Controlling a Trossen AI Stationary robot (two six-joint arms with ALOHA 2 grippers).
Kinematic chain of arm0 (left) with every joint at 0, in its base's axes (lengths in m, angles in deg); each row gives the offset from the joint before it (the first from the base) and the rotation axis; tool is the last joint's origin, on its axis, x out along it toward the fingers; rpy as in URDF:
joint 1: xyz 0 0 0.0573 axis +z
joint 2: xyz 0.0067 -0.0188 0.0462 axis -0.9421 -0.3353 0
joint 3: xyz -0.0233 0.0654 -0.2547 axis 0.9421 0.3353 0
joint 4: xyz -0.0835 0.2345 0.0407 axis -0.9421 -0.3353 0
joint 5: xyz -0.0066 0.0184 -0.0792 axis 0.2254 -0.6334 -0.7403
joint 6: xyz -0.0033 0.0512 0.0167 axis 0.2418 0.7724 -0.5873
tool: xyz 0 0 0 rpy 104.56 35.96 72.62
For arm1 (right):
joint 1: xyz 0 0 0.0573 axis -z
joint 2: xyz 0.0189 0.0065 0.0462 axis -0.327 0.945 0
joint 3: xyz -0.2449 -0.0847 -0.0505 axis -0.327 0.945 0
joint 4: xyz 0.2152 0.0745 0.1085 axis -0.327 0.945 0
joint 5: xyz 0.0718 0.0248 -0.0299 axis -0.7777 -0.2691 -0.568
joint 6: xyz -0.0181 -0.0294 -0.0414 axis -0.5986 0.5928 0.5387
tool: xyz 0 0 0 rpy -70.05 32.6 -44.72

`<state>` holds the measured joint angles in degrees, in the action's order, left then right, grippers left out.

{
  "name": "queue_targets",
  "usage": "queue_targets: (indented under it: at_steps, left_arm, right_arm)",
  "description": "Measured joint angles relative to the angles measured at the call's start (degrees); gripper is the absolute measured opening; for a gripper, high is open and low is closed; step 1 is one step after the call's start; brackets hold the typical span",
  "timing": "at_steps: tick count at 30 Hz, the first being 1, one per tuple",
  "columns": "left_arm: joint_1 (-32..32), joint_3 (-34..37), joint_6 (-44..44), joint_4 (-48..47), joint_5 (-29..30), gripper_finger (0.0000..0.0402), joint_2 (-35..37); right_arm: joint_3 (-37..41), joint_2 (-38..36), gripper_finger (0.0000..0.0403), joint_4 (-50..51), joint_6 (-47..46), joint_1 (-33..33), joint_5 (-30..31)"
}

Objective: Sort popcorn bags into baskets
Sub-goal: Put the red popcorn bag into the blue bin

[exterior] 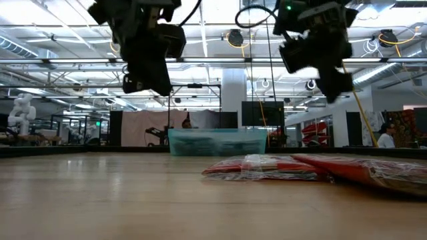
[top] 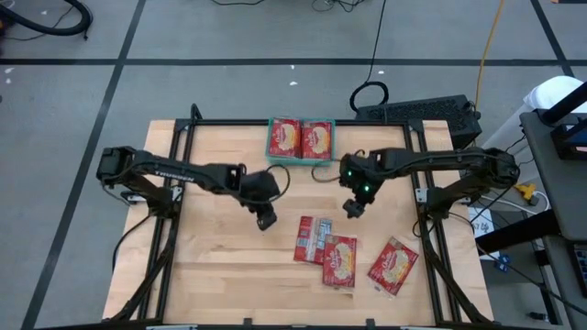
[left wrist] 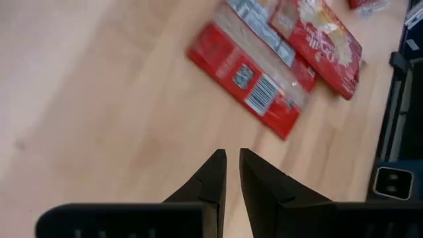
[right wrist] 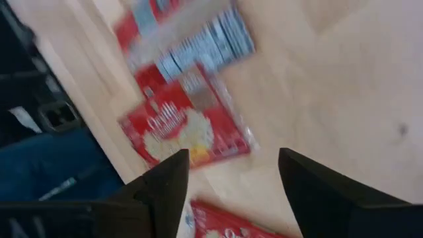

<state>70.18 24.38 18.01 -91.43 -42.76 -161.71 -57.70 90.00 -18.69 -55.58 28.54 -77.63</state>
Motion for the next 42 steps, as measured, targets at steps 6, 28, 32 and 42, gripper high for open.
queue_targets:
  at_steps: [6, 28, 32, 42]
  left_arm:
    - [-7.87, 0.00, -11.86, 0.87, 5.76, 0.0047, 0.00]
    - [-18.81, 0.00, -31.28, 7.39, 17.19, 0.0047, -0.04]
    - [-18.91, 0.00, -30.96, 7.42, 18.80, 0.0047, -0.04]
    - [-18.05, 0.00, -27.07, 7.49, 21.67, 0.0047, -0.04]
  right_arm:
    - [7.14, 0.00, 0.0247, -7.04, -0.18, -5.54, -0.11]
    - [22.04, 1.71, 0.0247, -47.46, 7.64, -13.96, 8.69]
    - [24.79, 3.98, 0.0247, -51.03, 8.37, -13.97, 6.12]
    - [27.64, 13.94, 0.0242, -71.15, 3.32, -16.79, 4.34]
